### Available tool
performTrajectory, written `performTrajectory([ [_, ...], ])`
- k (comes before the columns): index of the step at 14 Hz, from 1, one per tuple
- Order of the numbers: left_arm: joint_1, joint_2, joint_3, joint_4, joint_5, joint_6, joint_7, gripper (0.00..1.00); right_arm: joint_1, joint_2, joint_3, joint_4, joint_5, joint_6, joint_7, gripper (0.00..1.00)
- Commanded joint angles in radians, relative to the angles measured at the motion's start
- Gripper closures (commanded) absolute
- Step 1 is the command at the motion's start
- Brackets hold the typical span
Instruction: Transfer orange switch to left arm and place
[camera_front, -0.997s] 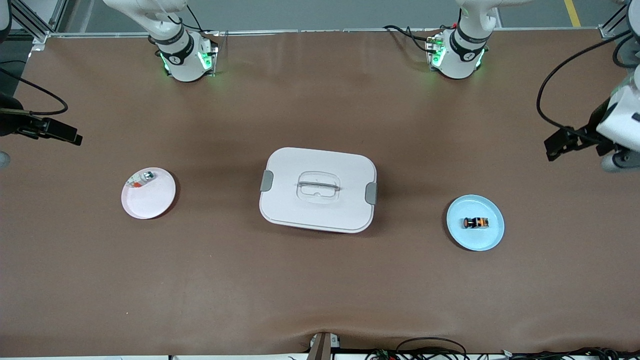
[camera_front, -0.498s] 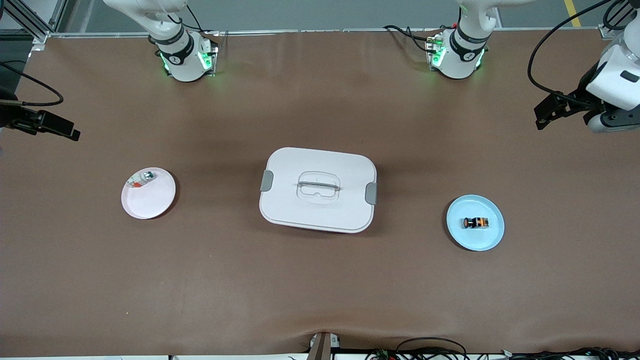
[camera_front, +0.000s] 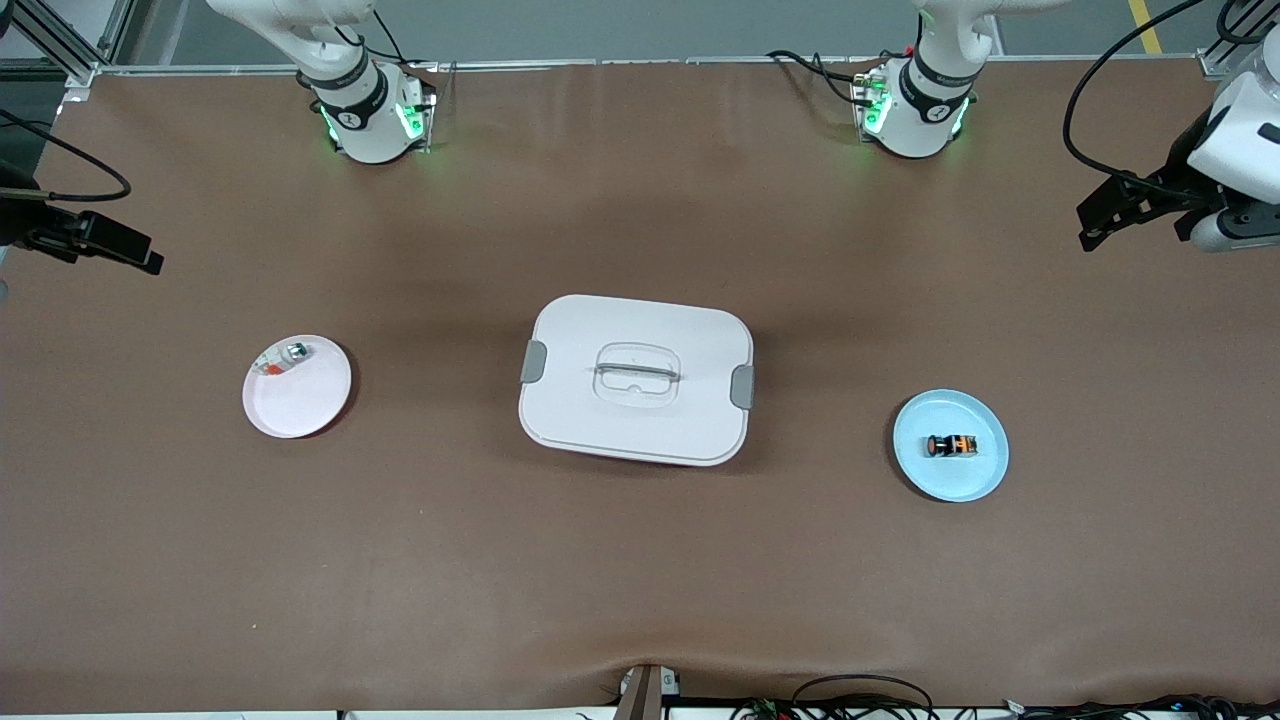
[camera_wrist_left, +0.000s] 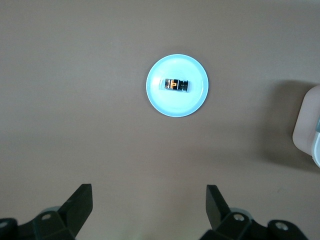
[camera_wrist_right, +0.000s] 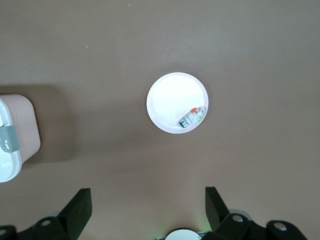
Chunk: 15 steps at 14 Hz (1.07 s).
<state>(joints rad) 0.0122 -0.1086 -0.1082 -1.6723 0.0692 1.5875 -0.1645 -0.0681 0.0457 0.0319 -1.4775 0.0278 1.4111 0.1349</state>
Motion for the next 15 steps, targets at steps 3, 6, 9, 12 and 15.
performTrajectory([
  [3,-0.001,-0.020,0.008,-0.021,-0.035,0.012,0.084,0.00,-0.016,-0.092,0.011,-0.118,0.018,0.057,0.000,0.00],
  [6,-0.004,-0.005,0.012,-0.012,-0.069,0.012,0.086,0.00,-0.013,-0.118,0.011,-0.158,0.018,0.078,-0.001,0.00],
  [9,-0.005,0.018,0.012,0.022,-0.068,0.008,0.082,0.00,-0.010,-0.144,0.014,-0.196,0.018,0.100,-0.001,0.00],
  [12,-0.005,0.041,0.008,0.051,-0.063,-0.007,0.082,0.00,-0.010,-0.142,0.016,-0.195,0.018,0.103,-0.001,0.00],
  [15,-0.012,0.064,0.007,0.083,-0.055,-0.027,0.085,0.00,-0.010,-0.142,0.016,-0.195,0.018,0.115,-0.001,0.00],
])
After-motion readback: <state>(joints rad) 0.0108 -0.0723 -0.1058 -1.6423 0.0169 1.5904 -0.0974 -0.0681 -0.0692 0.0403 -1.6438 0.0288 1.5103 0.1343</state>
